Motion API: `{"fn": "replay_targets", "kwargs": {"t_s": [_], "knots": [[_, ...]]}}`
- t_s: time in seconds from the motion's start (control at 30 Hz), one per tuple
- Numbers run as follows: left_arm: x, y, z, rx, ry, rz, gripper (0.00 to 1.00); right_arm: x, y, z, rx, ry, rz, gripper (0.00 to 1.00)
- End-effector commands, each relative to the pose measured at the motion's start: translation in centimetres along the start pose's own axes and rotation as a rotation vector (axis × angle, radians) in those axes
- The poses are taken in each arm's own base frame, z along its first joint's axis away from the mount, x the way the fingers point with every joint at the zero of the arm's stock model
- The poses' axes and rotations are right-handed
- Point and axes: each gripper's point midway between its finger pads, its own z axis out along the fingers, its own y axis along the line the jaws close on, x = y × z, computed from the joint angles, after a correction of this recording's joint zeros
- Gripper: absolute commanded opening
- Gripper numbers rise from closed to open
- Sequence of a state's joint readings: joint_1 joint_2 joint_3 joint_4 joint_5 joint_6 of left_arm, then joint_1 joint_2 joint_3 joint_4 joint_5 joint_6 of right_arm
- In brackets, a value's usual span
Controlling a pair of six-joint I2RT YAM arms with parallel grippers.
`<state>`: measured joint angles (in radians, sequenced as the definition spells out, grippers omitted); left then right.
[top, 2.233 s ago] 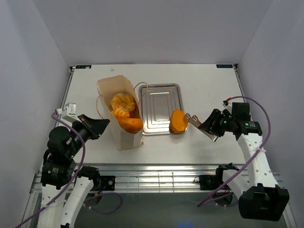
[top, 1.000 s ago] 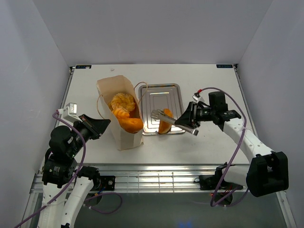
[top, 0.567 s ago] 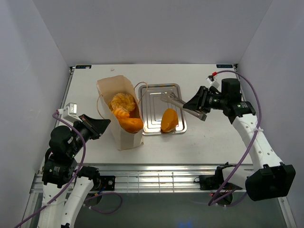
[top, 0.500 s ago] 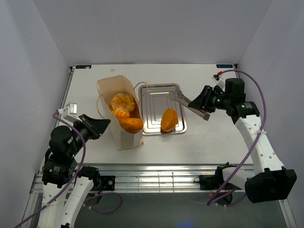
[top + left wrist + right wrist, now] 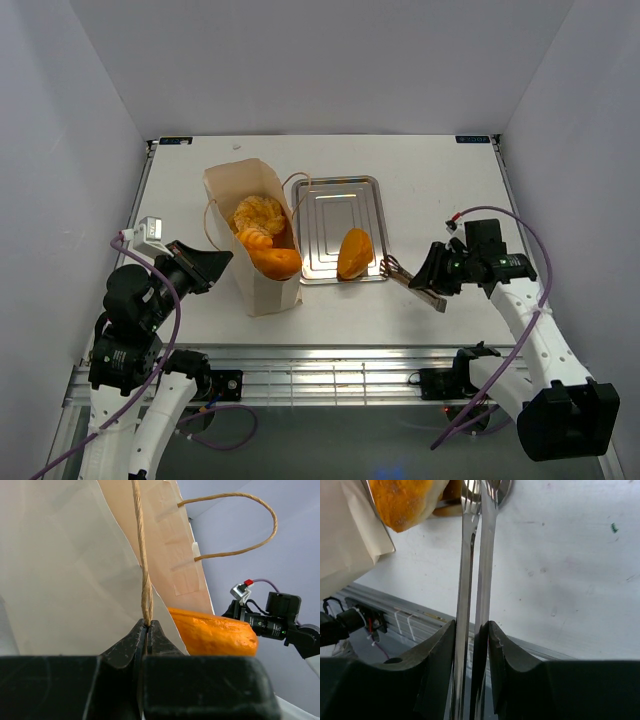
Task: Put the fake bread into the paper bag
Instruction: Adjust the fake bread on the plate.
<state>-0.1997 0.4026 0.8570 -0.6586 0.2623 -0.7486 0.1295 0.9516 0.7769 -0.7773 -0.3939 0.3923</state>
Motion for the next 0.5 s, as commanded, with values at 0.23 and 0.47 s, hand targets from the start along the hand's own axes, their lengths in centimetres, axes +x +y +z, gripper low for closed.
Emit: {"fn": "replay_targets", "kwargs": {"t_s": [0.23,0.47], "knots": [[0.6,0.2,0.4,0.000,0.026,-0.008,0.00,0.1,6.1,0.5,-0.312,0.029,-0.017,0.37],[-0.1,-0.2,0.1,-0.004,0.015,-0.003,0.00,-4.1,9.9,1.3,-0.367,-0.016,-0.089,0.37]]}}
